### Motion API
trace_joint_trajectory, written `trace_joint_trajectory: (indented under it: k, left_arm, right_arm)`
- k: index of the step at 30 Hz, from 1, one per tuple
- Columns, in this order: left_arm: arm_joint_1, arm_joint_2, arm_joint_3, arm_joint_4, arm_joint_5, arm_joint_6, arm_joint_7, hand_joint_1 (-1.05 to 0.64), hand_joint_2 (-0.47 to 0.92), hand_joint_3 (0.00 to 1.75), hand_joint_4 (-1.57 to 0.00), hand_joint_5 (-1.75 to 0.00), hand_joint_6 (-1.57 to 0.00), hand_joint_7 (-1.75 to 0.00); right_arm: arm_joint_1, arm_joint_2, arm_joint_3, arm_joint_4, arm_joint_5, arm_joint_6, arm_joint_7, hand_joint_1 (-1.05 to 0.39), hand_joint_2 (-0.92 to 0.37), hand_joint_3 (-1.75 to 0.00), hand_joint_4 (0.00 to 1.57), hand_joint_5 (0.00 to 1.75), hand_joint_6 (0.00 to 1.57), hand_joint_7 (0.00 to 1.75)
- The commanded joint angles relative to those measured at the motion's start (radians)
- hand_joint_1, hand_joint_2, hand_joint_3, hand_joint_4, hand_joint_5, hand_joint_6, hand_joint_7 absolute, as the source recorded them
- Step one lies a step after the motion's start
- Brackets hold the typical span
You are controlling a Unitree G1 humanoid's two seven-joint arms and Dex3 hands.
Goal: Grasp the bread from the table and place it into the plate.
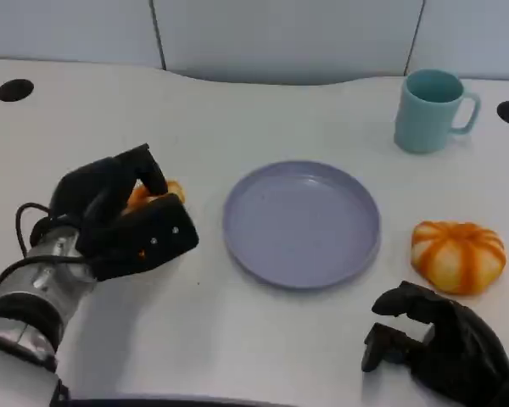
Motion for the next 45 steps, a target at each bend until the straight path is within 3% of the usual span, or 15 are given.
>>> trace_joint_trajectory:
  k: [1, 6, 17, 30, 37, 45]
  left_arm:
    - [-0.039, -0.005, 0.008, -0.023, -0.006, -0.039, -0.01, -0.13, 0.39, 1.13, -0.88, -1.75, -0.7, -1.75]
    - [-0.062, -0.023, -0.004, -0.037, 0.007, -0.061, -0.004, -0.11, 0.4, 1.03, -0.9, -1.75, -0.7, -1.75]
    - [-0.106, -0.076, -0.04, -0.047, 0.035, -0.121, 0.014, -0.11, 0.38, 1.02, -0.96, -1.75, -0.75, -1.75]
    - [-0.143, -0.148, -0.138, -0.034, 0.132, -0.136, 0.025, -0.18, 0.36, 1.14, -1.05, -1.75, -0.82, -1.75]
    - [-0.156, -0.183, -0.201, -0.022, 0.189, -0.134, 0.032, -0.2, 0.27, 1.37, -1.08, -1.75, -0.87, -1.75]
    - [-0.163, -0.208, -0.254, -0.011, 0.239, -0.087, 0.044, -0.24, 0.29, 1.41, -1.13, -1.75, -0.88, -1.75]
  right_arm:
    - [0.045, -0.002, 0.004, 0.014, -0.017, 0.03, -0.031, -0.49, -0.92, -0.31, 0.82, 1.28, 0.86, 0.75]
    - [0.06, 0.003, 0.012, -0.029, -0.016, 0.064, -0.053, -0.5, -0.92, -0.29, 0.81, 1.29, 0.85, 0.77]
    - [0.037, 0.011, 0.005, 0.027, -0.01, 0.049, -0.027, -0.48, -0.92, -0.31, 0.84, 1.28, 0.88, 0.77]
    - [0.037, 0.023, 0.019, 0.019, -0.022, 0.029, -0.032, -0.51, -0.92, -0.31, 0.88, 1.24, 0.91, 0.76]
    - [0.028, 0.029, 0.015, 0.042, -0.015, 0.032, -0.018, -0.5, -0.92, -0.28, 0.87, 1.23, 0.91, 0.75]
    - [0.027, 0.035, 0.009, 0.054, -0.001, 0.038, 0.003, -0.48, -0.92, -0.28, 0.87, 1.19, 0.89, 0.73]
